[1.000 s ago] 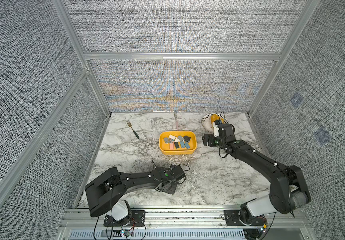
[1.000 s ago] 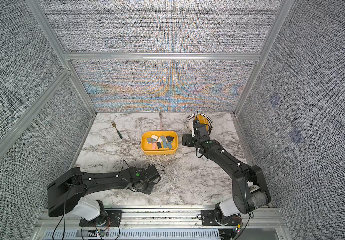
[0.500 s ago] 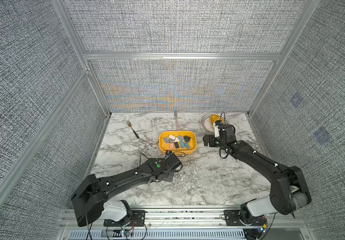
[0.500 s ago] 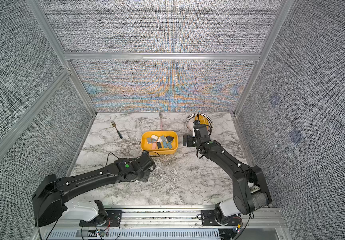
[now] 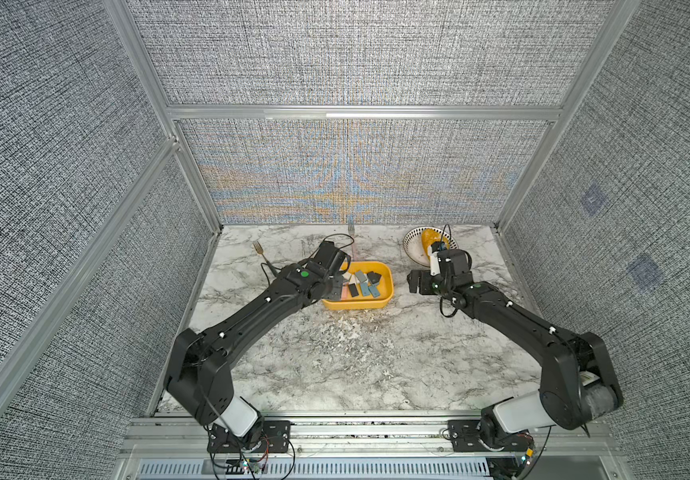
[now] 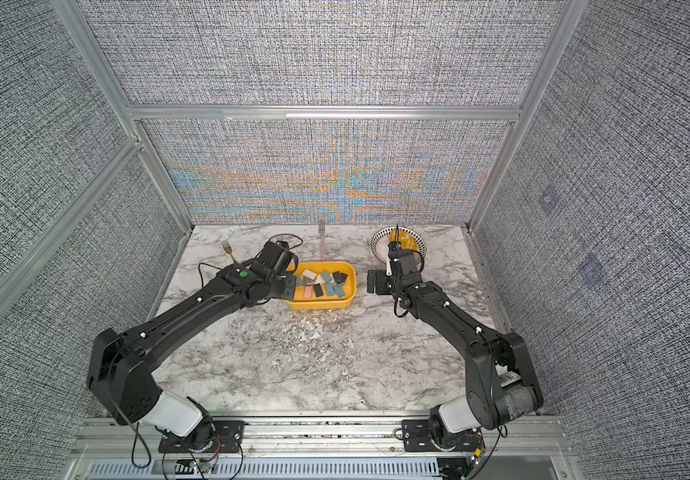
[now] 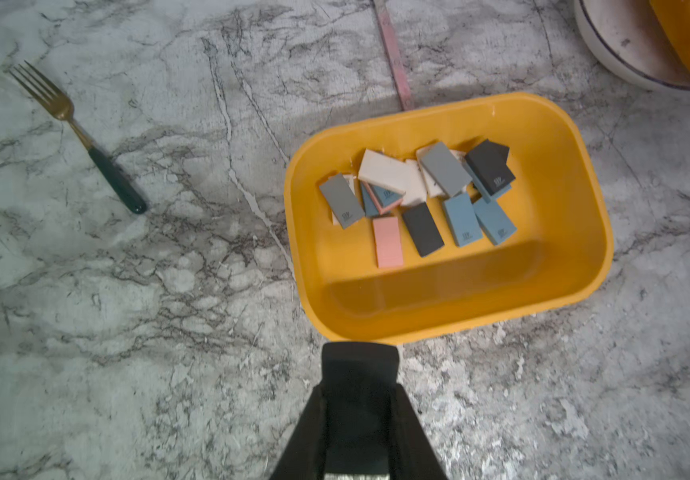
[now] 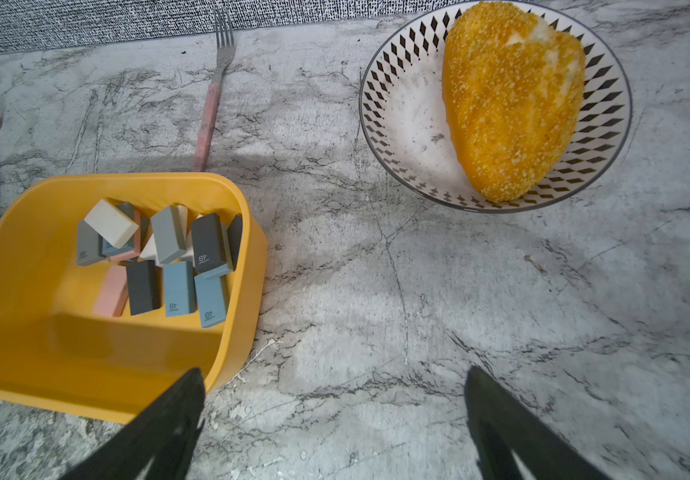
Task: Put the eraser in the storage box
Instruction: Place the eraser in the storage box.
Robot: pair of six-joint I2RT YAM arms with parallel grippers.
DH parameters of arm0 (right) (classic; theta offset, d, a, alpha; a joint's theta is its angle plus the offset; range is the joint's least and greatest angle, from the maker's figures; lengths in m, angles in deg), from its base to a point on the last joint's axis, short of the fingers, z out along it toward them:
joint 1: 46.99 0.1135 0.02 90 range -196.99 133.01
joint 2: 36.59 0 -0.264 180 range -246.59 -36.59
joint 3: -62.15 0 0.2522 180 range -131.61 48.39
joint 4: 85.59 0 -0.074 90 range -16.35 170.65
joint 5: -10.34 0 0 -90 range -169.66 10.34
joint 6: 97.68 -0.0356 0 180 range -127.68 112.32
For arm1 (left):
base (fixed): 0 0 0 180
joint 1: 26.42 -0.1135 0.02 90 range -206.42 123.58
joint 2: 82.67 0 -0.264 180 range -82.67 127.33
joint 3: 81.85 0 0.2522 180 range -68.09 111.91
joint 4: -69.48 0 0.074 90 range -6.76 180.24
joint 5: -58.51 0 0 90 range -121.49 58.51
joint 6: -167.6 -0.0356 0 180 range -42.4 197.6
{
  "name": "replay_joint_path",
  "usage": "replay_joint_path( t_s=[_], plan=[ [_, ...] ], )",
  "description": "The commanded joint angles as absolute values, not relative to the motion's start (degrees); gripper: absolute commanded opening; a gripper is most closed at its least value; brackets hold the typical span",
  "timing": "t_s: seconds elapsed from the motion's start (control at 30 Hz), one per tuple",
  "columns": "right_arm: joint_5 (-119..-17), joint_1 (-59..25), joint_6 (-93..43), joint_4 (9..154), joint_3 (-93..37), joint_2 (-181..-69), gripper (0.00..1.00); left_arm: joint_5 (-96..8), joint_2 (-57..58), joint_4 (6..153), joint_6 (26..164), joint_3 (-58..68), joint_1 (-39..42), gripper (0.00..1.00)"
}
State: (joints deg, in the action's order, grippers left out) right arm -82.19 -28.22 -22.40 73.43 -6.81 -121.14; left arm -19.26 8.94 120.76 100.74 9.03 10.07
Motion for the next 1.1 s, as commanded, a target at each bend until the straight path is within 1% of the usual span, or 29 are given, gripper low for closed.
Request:
replay_joint_path(
  t_s=[0.0, 0.2, 0.37, 0.67, 1.07],
  plan=[
    [-81.9, -28.2, -22.3, 73.7, -7.4, -121.7, 0.98, -23.1, 13.8, 118.9, 97.6, 13.0, 8.1, 0.20],
    [-81.7, -28.4, -22.3, 73.9, -7.9, -122.9, 0.98, -26.6, 24.2, 119.3, 96.1, 22.2, 5.5, 0.20],
    [-81.1, -28.5, -22.4, 74.1, -8.5, -124.3, 0.98, -27.0, 30.2, 120.0, 95.6, 27.0, 3.9, 0.20],
    [-80.5, -28.5, -22.1, 74.5, -9.4, -126.8, 0.98, -28.6, 36.1, 119.6, 97.2, 28.4, 2.1, 0.20],
    [-80.7, -28.5, -21.4, 74.5, -10.5, -128.8, 0.98, -26.7, 41.2, 119.2, 98.3, 30.0, 1.2, 0.21]
  ],
)
